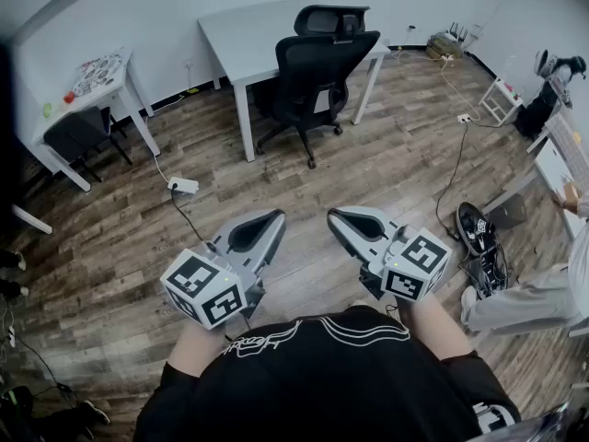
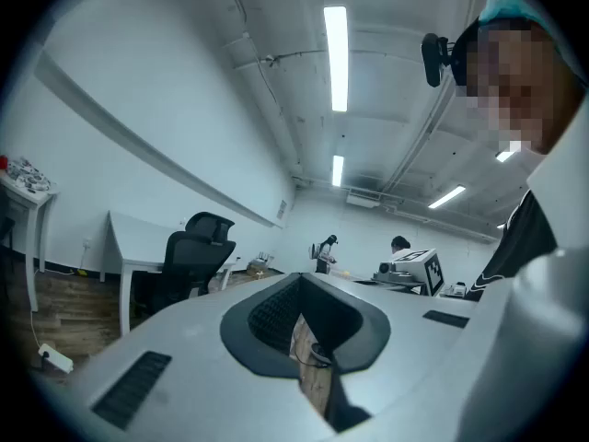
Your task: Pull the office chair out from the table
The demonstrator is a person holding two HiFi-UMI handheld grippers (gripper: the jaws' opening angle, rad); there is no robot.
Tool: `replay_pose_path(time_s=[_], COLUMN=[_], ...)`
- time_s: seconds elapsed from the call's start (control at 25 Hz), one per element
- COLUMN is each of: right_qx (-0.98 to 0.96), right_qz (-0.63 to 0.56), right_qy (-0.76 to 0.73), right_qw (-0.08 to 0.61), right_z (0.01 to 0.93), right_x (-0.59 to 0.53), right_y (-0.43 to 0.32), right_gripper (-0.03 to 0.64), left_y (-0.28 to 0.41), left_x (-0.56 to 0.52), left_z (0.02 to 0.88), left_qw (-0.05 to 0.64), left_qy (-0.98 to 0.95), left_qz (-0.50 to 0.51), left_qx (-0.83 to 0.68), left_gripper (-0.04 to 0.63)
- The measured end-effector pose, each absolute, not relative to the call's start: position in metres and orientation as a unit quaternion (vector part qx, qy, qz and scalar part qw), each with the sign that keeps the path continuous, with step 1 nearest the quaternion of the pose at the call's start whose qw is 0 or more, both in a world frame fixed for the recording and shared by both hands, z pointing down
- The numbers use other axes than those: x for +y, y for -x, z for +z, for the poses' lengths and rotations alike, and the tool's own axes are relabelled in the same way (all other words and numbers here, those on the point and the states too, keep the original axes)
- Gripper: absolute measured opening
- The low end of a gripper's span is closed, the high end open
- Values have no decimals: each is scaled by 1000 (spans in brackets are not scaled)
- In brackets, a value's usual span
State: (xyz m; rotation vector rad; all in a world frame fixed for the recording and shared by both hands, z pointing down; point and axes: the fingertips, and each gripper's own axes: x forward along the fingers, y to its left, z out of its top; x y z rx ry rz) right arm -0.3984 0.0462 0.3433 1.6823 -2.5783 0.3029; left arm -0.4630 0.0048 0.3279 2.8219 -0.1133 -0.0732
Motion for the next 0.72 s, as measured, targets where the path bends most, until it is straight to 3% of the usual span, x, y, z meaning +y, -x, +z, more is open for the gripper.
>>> replay_pose_path(time_s=[0.72], right_qx=[-837], right_qz=[111], right_qy=[-536], right_qw=[6], right_z=[358], right_x=[30], right_y=[361], right_gripper=[37], left_y=[430], left_x=[-10], left_z=[343], left_qw=[155], left_qy=[-985], left_qz=[-2], left_qx=[-68], left_gripper=[6])
